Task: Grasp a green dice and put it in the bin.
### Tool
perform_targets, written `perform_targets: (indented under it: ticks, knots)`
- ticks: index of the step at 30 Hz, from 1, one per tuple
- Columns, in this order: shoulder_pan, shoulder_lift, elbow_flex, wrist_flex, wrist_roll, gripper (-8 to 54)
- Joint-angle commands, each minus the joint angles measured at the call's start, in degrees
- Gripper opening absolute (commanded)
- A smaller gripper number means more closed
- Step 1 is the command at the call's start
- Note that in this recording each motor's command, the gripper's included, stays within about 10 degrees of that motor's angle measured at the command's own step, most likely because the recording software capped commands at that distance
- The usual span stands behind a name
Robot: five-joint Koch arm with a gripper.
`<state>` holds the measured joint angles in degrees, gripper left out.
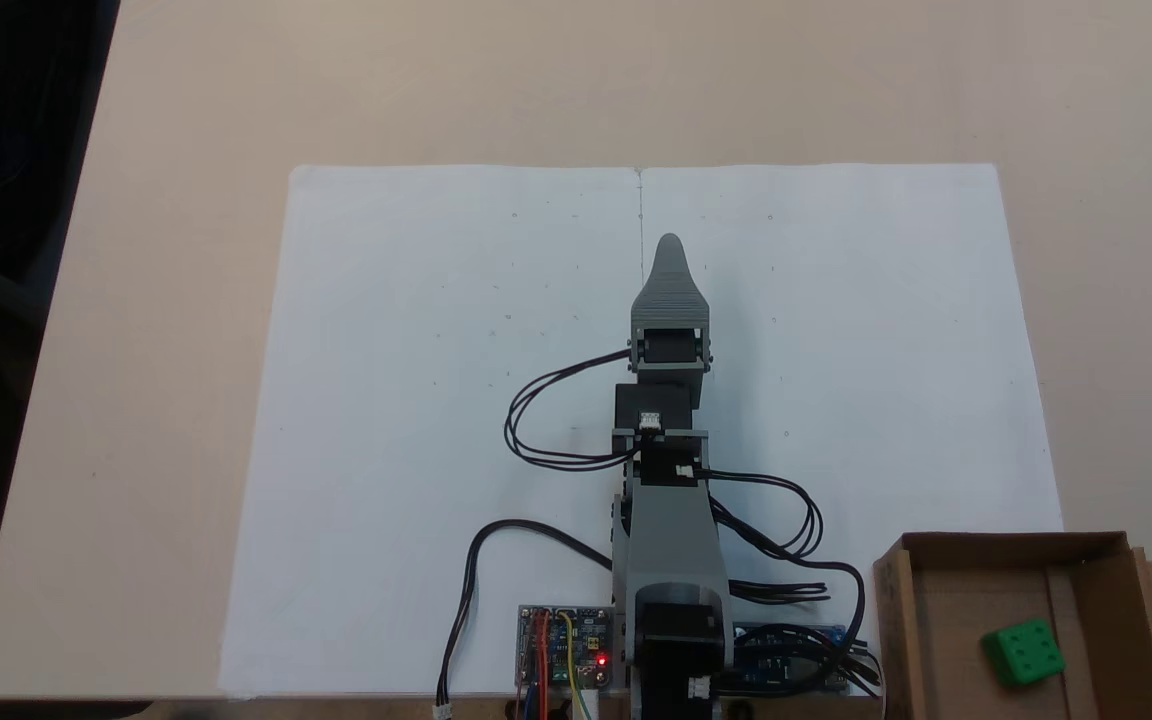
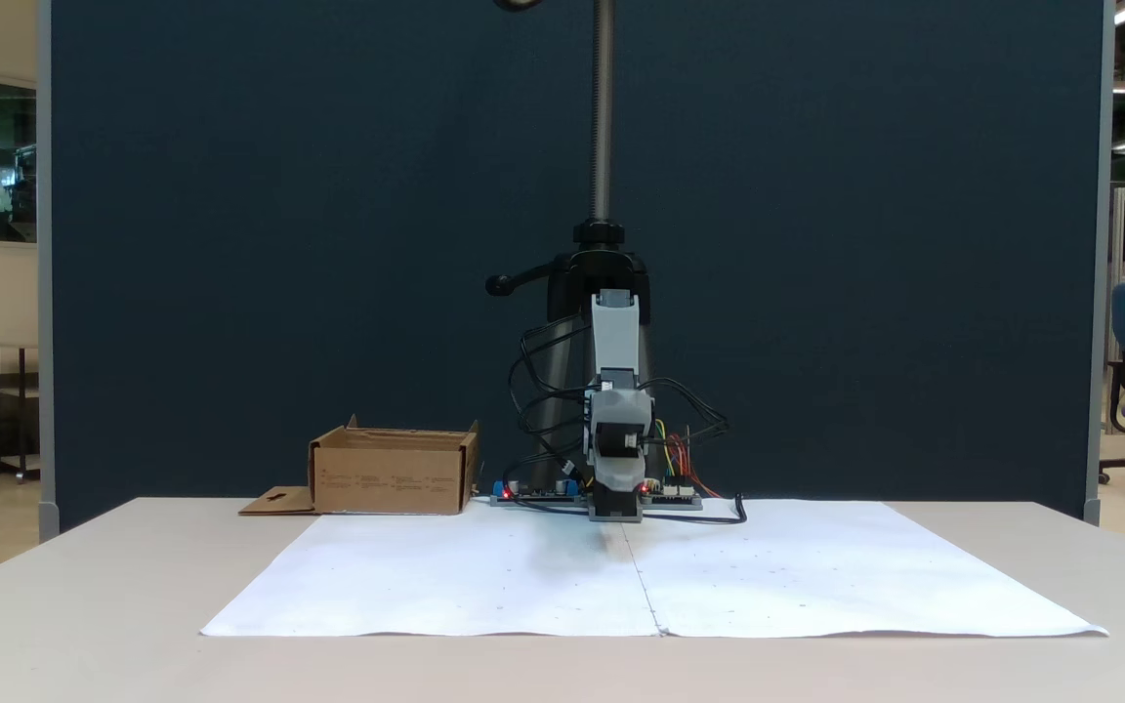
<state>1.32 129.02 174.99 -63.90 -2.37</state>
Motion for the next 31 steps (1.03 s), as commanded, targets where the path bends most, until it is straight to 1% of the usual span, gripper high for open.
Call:
perform_targets:
  ticks: [1, 12, 31]
  knots:
    - [0.4, 6.6, 4.4, -9.7, -2.5, 44.6]
    - [-1.5, 6.2, 4.4, -22.5, -2.5, 44.8]
    - [-1.2, 6.3, 4.4, -22.6, -2.5, 44.8]
